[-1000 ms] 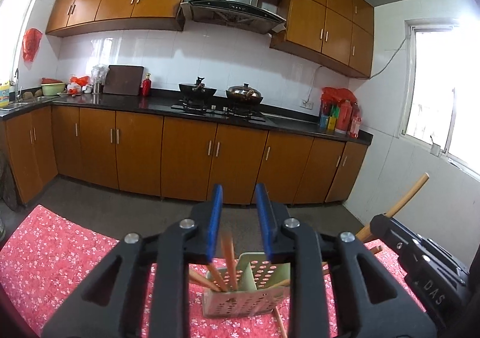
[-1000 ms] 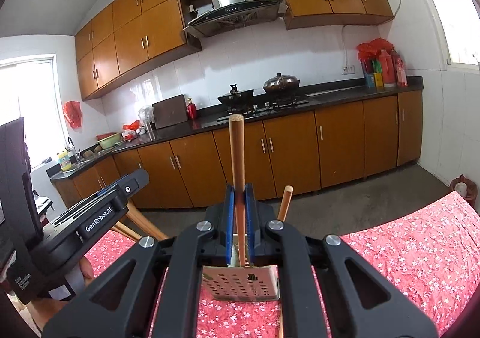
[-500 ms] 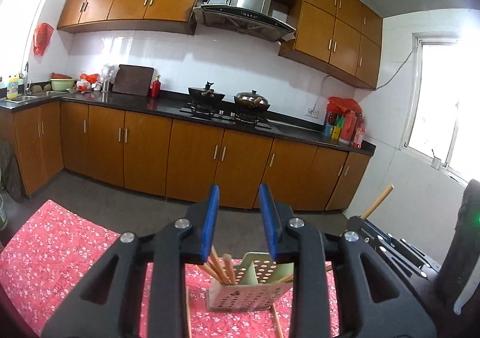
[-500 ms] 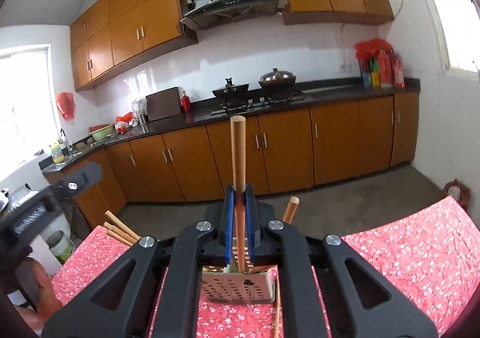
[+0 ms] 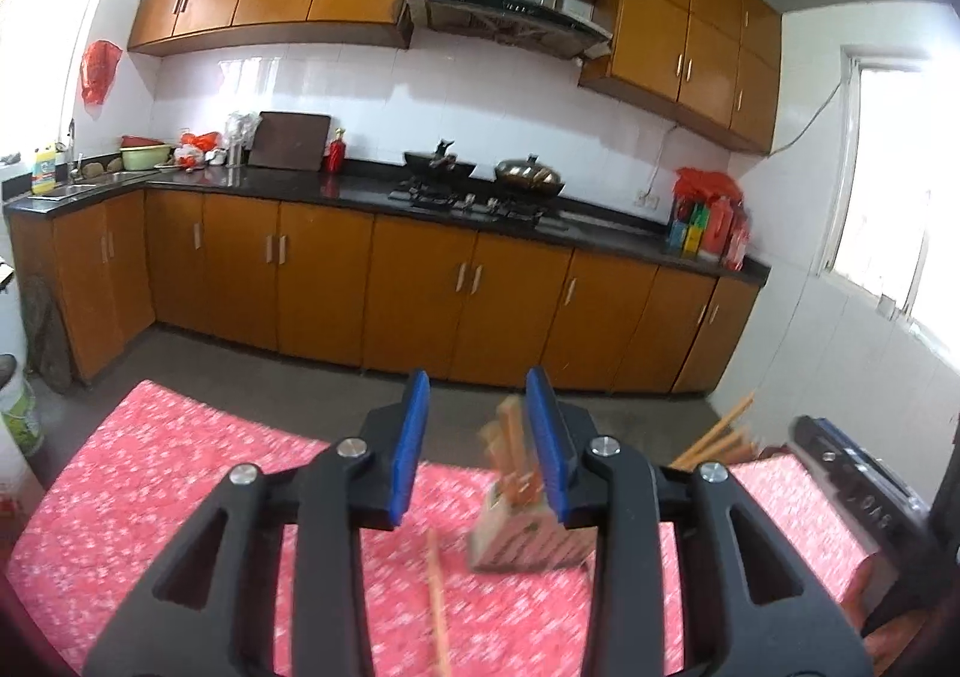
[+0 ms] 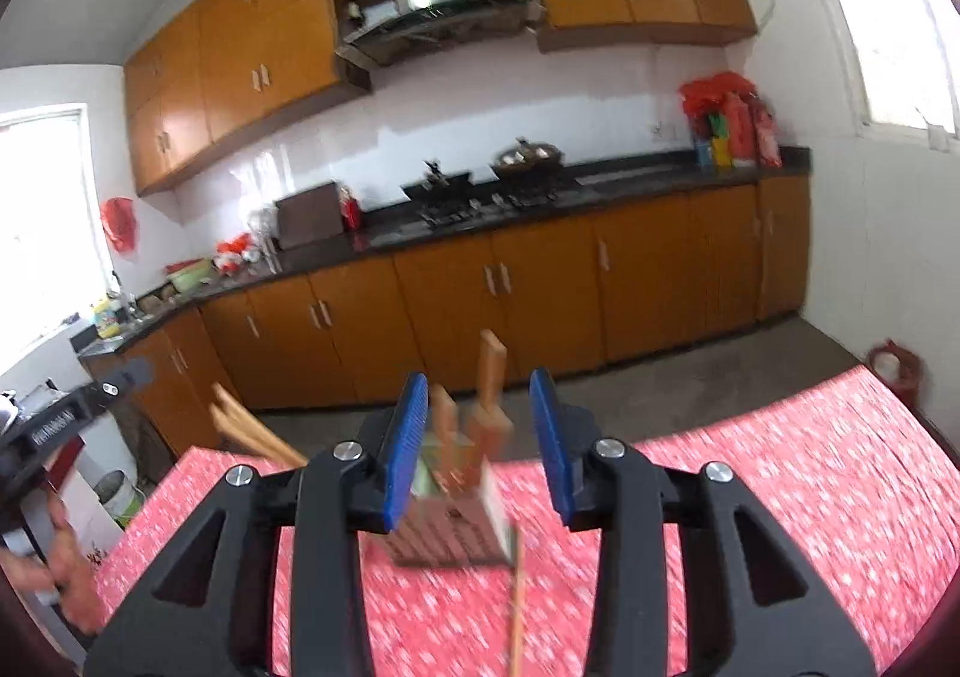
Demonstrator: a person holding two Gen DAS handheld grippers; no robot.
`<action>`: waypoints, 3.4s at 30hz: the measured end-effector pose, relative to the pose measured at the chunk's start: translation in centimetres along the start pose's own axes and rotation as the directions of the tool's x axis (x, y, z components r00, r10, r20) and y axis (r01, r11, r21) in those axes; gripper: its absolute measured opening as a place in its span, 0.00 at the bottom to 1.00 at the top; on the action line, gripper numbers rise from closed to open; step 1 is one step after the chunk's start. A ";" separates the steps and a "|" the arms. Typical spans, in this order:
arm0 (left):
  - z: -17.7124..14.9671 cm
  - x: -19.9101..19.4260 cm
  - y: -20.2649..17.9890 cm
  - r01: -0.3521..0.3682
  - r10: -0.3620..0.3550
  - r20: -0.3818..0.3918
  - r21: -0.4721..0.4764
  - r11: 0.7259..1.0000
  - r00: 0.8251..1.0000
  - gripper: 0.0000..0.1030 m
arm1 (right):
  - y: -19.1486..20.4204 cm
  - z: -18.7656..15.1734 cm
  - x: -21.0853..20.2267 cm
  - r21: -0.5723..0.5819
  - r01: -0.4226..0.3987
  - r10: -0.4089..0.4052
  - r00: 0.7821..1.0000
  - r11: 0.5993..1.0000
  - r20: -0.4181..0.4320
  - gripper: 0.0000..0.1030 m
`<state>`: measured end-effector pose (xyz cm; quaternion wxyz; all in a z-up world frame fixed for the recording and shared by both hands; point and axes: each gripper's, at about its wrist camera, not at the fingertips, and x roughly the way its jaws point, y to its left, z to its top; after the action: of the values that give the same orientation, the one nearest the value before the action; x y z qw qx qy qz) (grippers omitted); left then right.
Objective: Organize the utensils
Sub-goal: 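Open the left tool over the holder while the right tool drops its chopstick in, then grasp the last chopstick with the left tool while the right tool grasps another, then lift the chopstick with the left tool while the right tool carries its chopstick up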
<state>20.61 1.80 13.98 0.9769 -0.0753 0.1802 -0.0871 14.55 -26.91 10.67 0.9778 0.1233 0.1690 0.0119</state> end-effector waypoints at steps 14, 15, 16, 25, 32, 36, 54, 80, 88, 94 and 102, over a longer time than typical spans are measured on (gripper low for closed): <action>-14.7 4.3 5.1 -0.096 0.126 -0.373 0.099 0.990 0.919 0.44 | -2.2 -18.1 6.6 -0.010 0.013 -0.016 0.867 1.000 -0.498 0.33; -15.4 4.7 5.0 -0.091 0.123 -0.392 0.100 0.991 0.912 0.44 | -2.1 -18.4 7.0 -0.012 0.013 -0.018 0.861 1.000 -0.509 0.30; -16.4 5.1 5.0 -0.081 0.114 -0.417 0.096 0.992 0.902 0.44 | -1.9 -19.1 7.5 -0.014 0.014 -0.019 0.853 1.000 -0.522 0.29; -19.9 7.2 3.6 -0.011 0.027 -0.507 0.033 0.999 0.862 0.44 | -1.4 -20.2 8.2 -0.110 0.074 -0.119 0.860 0.991 -0.496 0.08; -21.3 8.7 1.7 0.019 0.003 -0.541 0.035 0.999 0.841 0.35 | -6.5 -18.9 7.5 0.012 0.245 -0.208 0.847 0.969 -0.490 0.08; -22.3 9.8 1.5 -0.014 0.033 -0.568 0.038 0.999 0.822 0.21 | -7.3 -18.8 7.4 0.027 0.245 -0.200 0.846 0.969 -0.494 0.08; -20.6 12.2 7.1 -0.104 0.127 -0.501 0.075 0.992 0.856 0.09 | -4.2 -19.1 10.0 -0.125 0.204 -0.238 0.861 0.971 -0.449 0.08; -21.6 9.6 7.2 -0.096 0.129 -0.478 0.093 0.991 0.869 0.10 | -4.2 -19.2 9.8 -0.133 0.204 -0.243 0.859 0.970 -0.450 0.08; -21.5 9.9 7.0 -0.091 0.117 -0.481 0.077 0.993 0.869 0.10 | -4.1 -19.2 9.7 -0.140 0.208 -0.249 0.858 0.968 -0.449 0.08; -21.6 9.6 7.0 -0.095 0.129 -0.481 0.095 0.991 0.867 0.10 | -4.1 -19.2 9.1 -0.130 0.199 -0.236 0.860 0.971 -0.453 0.08; -21.7 9.0 7.0 -0.100 0.134 -0.480 0.095 0.990 0.867 0.10 | -4.2 -19.2 9.0 -0.131 0.197 -0.235 0.860 0.972 -0.453 0.08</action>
<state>22.00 4.27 -10.38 0.9058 -0.0071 0.4207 -0.0500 16.50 -25.85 -10.87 0.9078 0.0580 0.4108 -0.0617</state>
